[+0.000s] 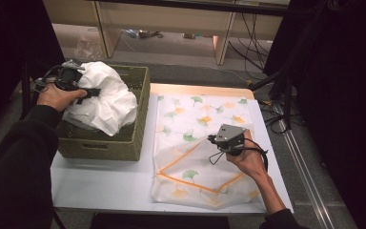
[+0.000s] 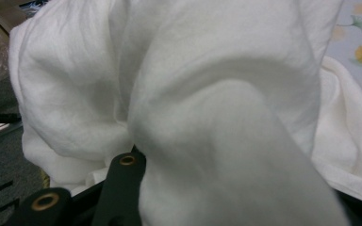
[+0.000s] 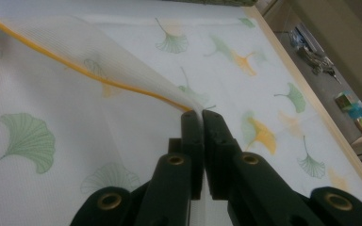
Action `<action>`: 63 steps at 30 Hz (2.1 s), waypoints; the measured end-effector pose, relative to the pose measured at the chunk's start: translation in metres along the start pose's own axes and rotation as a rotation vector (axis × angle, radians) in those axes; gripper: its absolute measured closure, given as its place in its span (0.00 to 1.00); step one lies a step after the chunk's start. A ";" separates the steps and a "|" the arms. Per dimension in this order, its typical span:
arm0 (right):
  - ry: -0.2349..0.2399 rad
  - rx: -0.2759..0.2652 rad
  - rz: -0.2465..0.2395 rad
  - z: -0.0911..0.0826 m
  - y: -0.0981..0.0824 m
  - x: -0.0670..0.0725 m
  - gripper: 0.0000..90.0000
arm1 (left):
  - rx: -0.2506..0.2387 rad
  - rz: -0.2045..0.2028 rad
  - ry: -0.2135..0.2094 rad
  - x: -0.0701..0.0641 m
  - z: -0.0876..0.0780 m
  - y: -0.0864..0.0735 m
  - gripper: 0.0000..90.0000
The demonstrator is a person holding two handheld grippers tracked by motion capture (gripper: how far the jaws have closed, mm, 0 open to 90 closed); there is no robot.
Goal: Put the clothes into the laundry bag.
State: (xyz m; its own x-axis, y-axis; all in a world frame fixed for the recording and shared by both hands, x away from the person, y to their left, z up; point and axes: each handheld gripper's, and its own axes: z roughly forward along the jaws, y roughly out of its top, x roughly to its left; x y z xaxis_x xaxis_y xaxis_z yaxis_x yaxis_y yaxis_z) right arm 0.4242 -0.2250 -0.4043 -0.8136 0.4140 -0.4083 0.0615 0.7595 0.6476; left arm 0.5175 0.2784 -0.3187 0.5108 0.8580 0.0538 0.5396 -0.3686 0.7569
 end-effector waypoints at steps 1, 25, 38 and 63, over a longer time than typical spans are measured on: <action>0.001 0.005 0.016 0.000 0.000 0.001 0.98 | -0.003 0.006 0.002 -0.002 -0.004 0.002 0.68; 0.010 0.014 0.015 0.001 0.000 0.000 0.98 | -0.092 0.163 -0.156 -0.075 -0.100 0.037 0.67; 0.009 0.025 0.016 0.009 0.002 -0.006 0.99 | -0.147 0.238 -0.257 -0.137 -0.124 0.030 0.68; 0.005 -0.003 0.035 0.009 0.003 -0.013 0.99 | -0.133 0.377 -0.581 -0.262 -0.066 -0.016 0.67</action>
State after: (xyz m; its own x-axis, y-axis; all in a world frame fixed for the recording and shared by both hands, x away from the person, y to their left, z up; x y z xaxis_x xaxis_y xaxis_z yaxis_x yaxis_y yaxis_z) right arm 0.4399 -0.2239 -0.4025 -0.8141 0.4375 -0.3820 0.0883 0.7433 0.6631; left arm 0.3305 0.0829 -0.3019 0.9416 0.3368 -0.0001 0.1879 -0.5250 0.8301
